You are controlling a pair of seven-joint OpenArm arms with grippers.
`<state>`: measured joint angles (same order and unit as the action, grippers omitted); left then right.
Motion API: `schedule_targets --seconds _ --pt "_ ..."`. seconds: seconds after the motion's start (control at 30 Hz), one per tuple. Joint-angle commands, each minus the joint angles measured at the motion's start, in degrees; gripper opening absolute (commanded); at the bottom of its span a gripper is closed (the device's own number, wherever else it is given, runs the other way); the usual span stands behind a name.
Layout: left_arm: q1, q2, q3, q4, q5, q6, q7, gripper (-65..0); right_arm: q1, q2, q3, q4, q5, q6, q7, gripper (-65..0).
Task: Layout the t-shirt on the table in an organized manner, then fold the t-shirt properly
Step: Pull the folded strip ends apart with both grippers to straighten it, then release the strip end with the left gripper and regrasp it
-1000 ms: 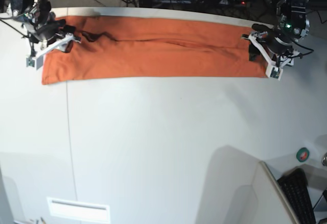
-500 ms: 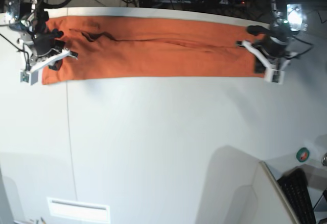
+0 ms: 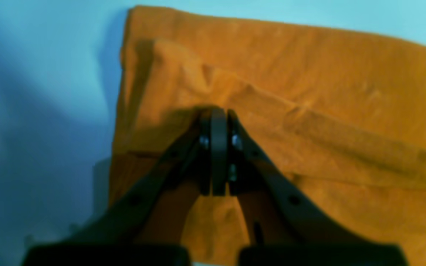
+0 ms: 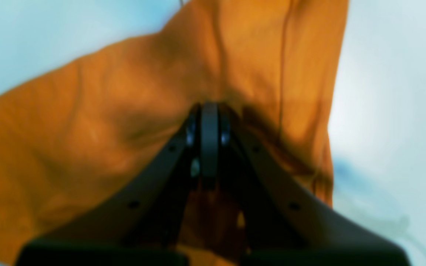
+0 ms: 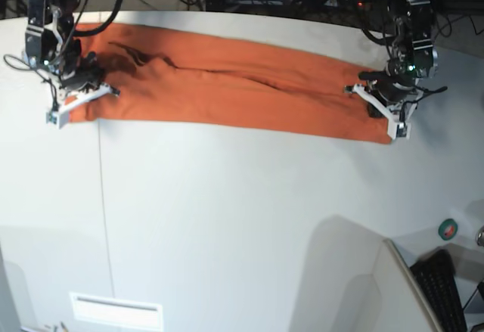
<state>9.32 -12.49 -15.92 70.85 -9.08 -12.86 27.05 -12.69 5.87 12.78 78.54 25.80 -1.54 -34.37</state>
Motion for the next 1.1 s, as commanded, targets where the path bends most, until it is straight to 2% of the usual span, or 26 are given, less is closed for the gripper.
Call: schedule_targets --seconds 0.0,0.1,0.27,0.37,0.6,0.67,0.73,0.77,0.87,0.93,0.97,1.07 --pt "-1.0 -0.1 0.1 -1.0 0.8 0.1 2.5 -65.0 1.7 0.7 0.2 -1.8 -0.4 -0.3 1.1 -65.0" --pt "-3.8 0.1 0.1 -1.6 0.8 0.1 2.8 -65.0 4.7 2.4 0.2 -7.6 -0.4 -0.3 4.4 -65.0" --pt "-4.8 0.2 0.1 1.9 0.8 0.1 2.9 -65.0 7.2 3.5 0.1 -8.9 -0.4 -0.3 4.8 -65.0" --pt "-3.6 0.2 0.0 7.3 0.2 0.1 3.0 -65.0 6.7 3.5 0.1 -4.4 -0.4 -0.3 4.8 -65.0" --pt "5.1 -0.2 -0.8 19.7 0.1 -0.1 3.0 -65.0 1.4 3.4 -0.3 11.7 -0.4 -0.3 4.8 -65.0" --pt "6.5 0.2 -3.8 21.3 -0.6 -0.2 3.0 -65.0 0.0 3.3 -0.3 14.9 -0.4 -0.3 4.8 -65.0" --pt "7.1 0.6 -7.3 21.6 -5.1 -0.2 3.0 -65.0 -1.2 3.2 -0.3 16.5 -0.2 -0.3 4.7 -65.0" --pt "7.2 0.2 -9.4 21.4 -8.9 -0.2 3.0 -62.7 -1.6 3.2 -0.3 16.9 -0.2 -0.3 4.7 -65.0" --pt "7.2 -2.1 -12.8 18.5 -20.0 -0.3 3.0 -30.8 -2.4 3.2 -0.3 17.1 -0.2 -0.3 4.7 -65.0" --pt "6.9 -5.1 -13.0 14.6 -26.9 -0.3 2.9 -12.7 -2.7 3.2 -0.3 17.1 -0.2 -0.3 4.7 -65.0" --pt "6.6 -6.3 -12.4 12.6 -29.4 -0.3 2.9 -8.7 -2.8 3.2 -0.3 17.0 -0.2 -0.3 4.7 -65.0" --pt "3.3 -8.3 -9.4 6.8 -31.5 -0.3 2.7 -8.1 -3.1 3.2 -0.3 16.7 -0.2 -0.3 4.7 -65.0"
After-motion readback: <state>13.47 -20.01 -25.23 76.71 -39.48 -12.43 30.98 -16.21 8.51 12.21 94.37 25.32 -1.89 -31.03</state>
